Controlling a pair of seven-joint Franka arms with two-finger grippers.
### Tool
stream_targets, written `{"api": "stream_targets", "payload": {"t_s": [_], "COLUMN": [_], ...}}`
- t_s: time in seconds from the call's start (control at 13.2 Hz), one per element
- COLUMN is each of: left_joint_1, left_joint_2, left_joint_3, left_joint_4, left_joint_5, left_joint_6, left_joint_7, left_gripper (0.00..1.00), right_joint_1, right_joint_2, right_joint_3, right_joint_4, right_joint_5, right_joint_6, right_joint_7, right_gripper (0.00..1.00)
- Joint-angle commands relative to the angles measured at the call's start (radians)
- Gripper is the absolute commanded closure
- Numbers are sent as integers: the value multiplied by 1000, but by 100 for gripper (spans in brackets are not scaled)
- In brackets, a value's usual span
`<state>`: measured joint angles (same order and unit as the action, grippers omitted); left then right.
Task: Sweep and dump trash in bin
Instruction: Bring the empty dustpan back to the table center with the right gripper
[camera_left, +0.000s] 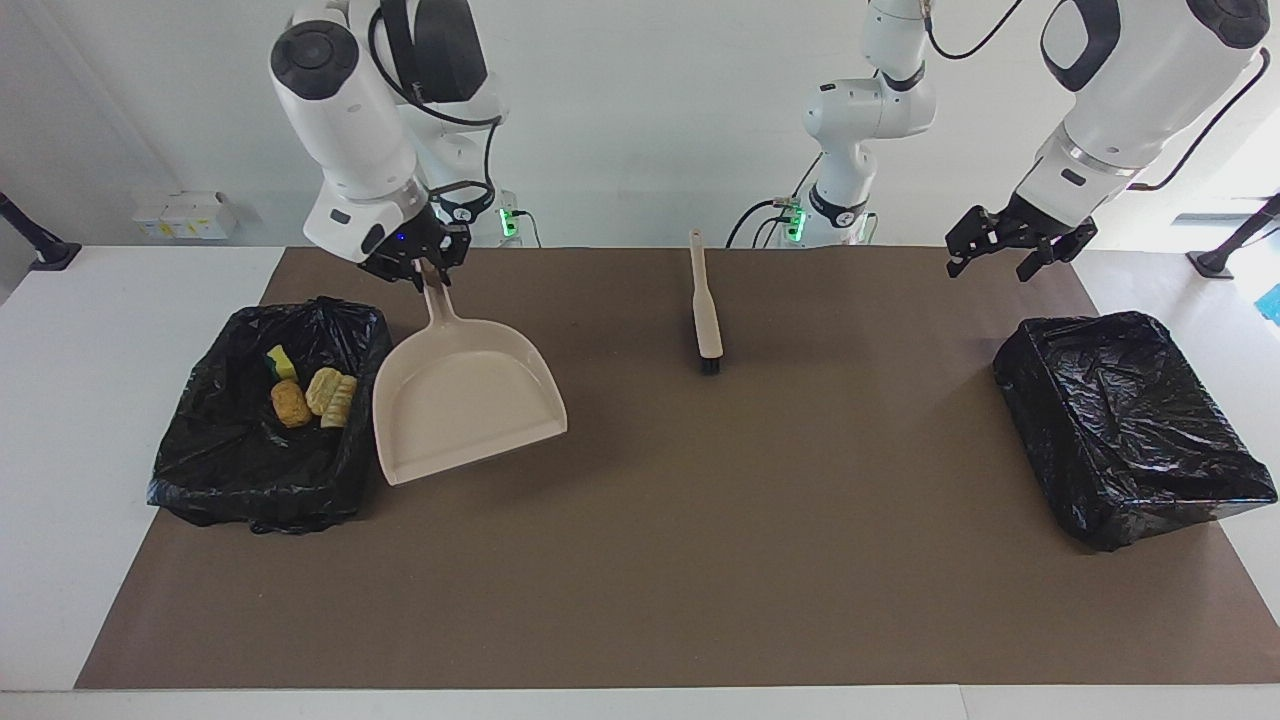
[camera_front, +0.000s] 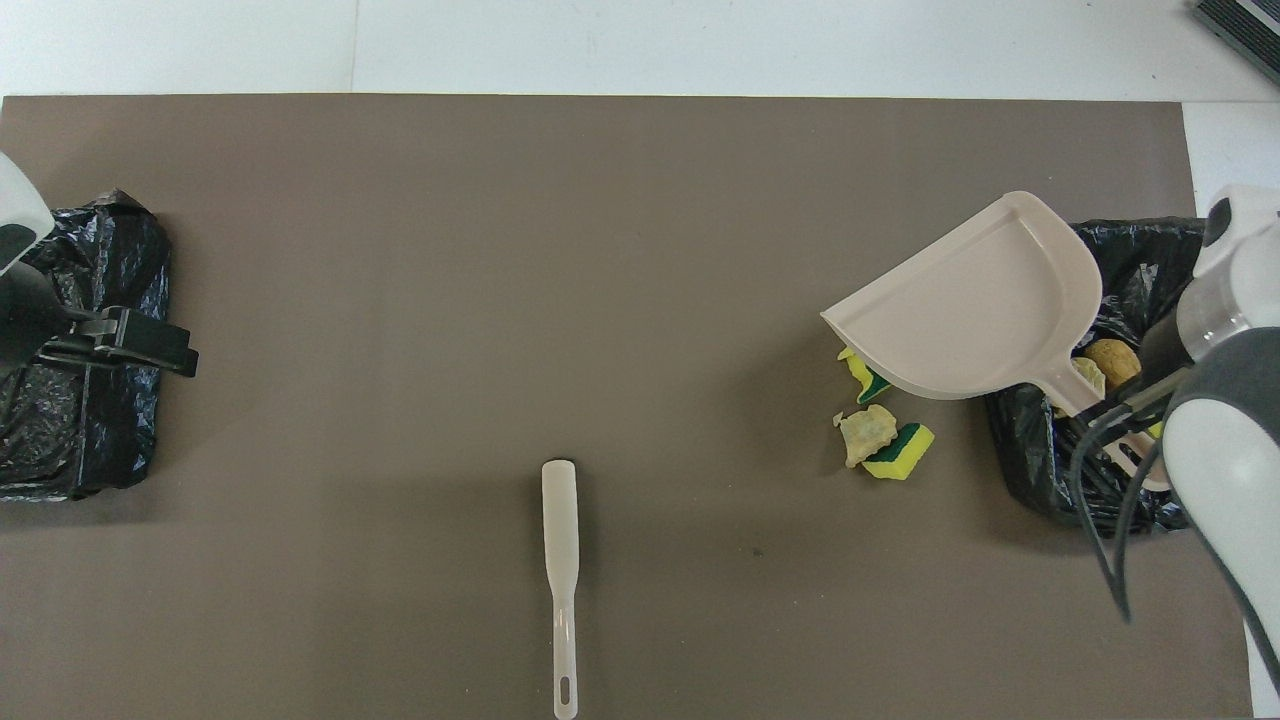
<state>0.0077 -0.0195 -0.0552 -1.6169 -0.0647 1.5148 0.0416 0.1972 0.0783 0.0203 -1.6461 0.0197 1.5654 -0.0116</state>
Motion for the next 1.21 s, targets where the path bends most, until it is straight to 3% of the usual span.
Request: {"api": "stream_targets", "payload": {"t_s": [0.0,0.3,0.68,0.91,1.13], "left_joint_1": [0,5,3,3,3], "left_joint_2": [-31,-28,-30,-30,-30], "left_joint_3": [3,3,3,3,3], "left_joint_4": [-37,-26,-23,-23,-23], "left_joint_5": [16,40,40,40,40], "left_joint_6": [12,18,18,18,18], "left_joint_7": [50,43,43,43,43], "left_gripper": [0,0,0,0,0], "right_joint_1": [65,99,134,218,289], "right_joint_2": [98,175,202,277,325], "right_joint_3": [-3,9,10,10,13], "right_joint_4": [15,23,19,20,19], "right_joint_5": [20,127,135,140,258], "right_joint_6": [144,315,375,510,600], "right_joint_7": [166,246,355,468,489], "right_gripper": [100,100,100,100,100]}}
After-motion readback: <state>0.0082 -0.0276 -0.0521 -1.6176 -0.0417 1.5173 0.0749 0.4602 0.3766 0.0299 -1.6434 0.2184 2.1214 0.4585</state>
